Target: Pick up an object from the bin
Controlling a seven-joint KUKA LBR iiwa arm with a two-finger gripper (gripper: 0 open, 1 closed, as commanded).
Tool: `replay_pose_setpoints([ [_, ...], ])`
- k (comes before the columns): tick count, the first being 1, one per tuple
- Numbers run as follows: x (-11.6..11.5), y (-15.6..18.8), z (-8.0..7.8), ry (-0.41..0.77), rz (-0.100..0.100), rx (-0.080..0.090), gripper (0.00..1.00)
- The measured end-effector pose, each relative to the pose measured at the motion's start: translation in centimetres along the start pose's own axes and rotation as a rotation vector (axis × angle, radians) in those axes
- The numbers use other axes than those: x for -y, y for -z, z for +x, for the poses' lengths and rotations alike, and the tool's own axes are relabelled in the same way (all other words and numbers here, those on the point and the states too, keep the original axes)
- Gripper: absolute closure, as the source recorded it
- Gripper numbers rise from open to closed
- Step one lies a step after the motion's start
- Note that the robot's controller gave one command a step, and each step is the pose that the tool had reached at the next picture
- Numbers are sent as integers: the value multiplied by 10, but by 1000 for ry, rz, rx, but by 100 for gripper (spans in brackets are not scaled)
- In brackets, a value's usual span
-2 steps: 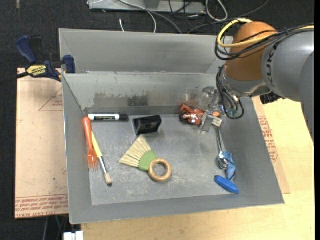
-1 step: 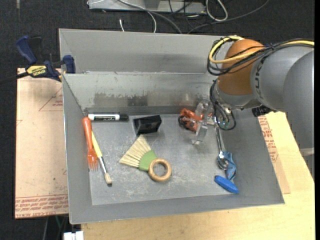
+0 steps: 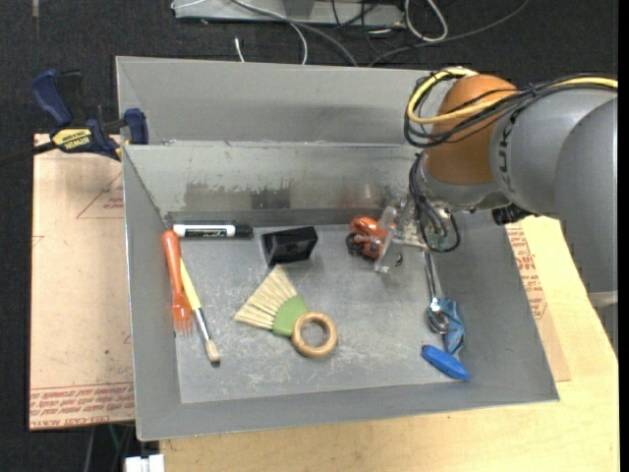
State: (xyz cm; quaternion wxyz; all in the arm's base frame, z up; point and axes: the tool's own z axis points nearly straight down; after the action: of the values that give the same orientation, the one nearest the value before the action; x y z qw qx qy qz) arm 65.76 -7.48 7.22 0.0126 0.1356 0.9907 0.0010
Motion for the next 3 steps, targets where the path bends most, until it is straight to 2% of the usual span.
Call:
replay_pose_setpoints([
  [1,0,0,0,0,0,-1,100],
  [2,0,41,1,1,0,-6,100],
  [3,-1,53,2,3,0,-8,100],
])
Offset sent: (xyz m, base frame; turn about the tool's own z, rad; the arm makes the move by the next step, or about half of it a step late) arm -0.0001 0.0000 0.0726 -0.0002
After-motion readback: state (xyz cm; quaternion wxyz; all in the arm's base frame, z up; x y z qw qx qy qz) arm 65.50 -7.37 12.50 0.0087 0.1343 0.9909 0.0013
